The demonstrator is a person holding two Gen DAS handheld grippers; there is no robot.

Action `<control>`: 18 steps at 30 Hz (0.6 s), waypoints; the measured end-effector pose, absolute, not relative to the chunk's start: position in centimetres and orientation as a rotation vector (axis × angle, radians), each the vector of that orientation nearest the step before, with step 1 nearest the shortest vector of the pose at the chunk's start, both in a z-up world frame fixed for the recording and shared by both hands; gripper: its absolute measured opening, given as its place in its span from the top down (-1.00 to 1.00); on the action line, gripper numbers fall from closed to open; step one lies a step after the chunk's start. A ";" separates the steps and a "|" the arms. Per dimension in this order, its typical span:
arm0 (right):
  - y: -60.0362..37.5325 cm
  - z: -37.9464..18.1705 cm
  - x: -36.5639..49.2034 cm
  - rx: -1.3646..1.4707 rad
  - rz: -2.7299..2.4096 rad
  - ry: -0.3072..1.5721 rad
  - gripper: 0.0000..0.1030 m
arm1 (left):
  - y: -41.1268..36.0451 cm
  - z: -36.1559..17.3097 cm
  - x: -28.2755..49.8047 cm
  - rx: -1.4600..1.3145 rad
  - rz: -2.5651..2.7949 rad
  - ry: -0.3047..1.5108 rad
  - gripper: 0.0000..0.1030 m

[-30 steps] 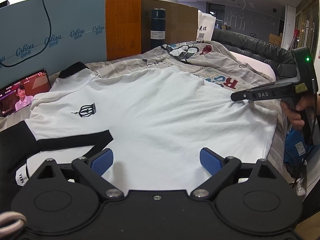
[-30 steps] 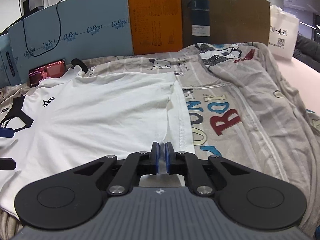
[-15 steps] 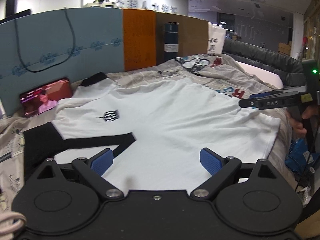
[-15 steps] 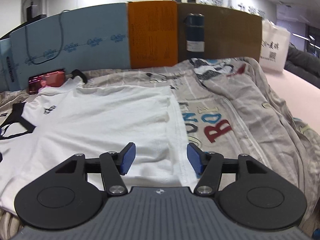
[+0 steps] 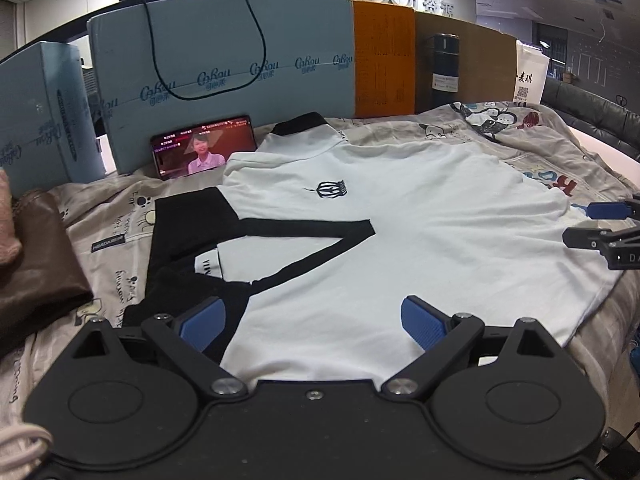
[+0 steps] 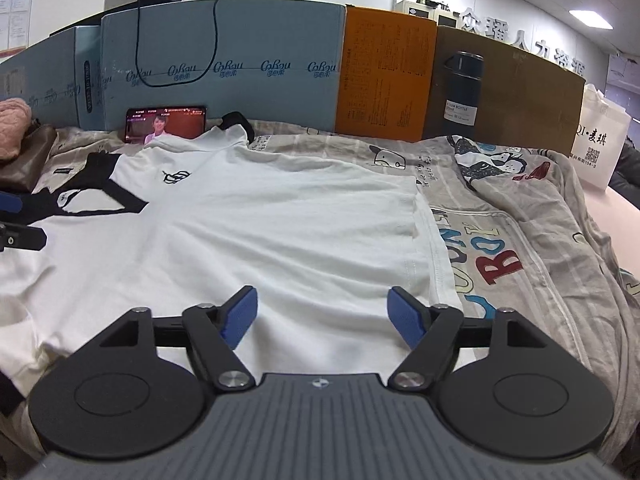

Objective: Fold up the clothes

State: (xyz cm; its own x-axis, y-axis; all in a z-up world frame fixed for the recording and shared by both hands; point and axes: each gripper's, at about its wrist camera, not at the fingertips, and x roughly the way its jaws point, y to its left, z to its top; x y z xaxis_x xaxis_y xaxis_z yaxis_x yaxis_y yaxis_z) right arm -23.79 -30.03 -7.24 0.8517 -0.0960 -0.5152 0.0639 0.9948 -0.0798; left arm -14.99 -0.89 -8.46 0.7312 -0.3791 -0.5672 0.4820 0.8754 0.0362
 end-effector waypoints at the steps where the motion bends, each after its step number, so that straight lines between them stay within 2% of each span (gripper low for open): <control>1: -29.9 -7.3 -24.0 -0.068 -0.088 0.548 -0.54 | -0.8 -8.4 -15.4 0.187 -0.476 0.574 -0.87; 3: -29.6 -7.3 -24.4 -0.088 -0.104 0.558 -0.62 | -0.5 -8.3 -16.2 0.187 -0.477 0.557 -0.87; 11: -28.7 -7.8 -25.1 -0.136 -0.161 0.618 -0.65 | 1.0 -7.0 -22.1 0.183 -0.709 0.362 -0.90; 18: -28.8 -7.9 -25.2 -0.127 -0.195 0.650 -0.66 | 1.0 -8.4 -26.2 0.275 -0.911 0.332 -0.97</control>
State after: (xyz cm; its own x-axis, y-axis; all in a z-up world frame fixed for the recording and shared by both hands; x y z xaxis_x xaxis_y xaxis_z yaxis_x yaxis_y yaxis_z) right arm -25.17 -28.84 -7.91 0.7789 -0.2198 -0.5874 0.1407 0.9739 -0.1778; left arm -26.19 1.02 -8.37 0.5683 -0.7227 -0.3933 0.8064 0.5842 0.0917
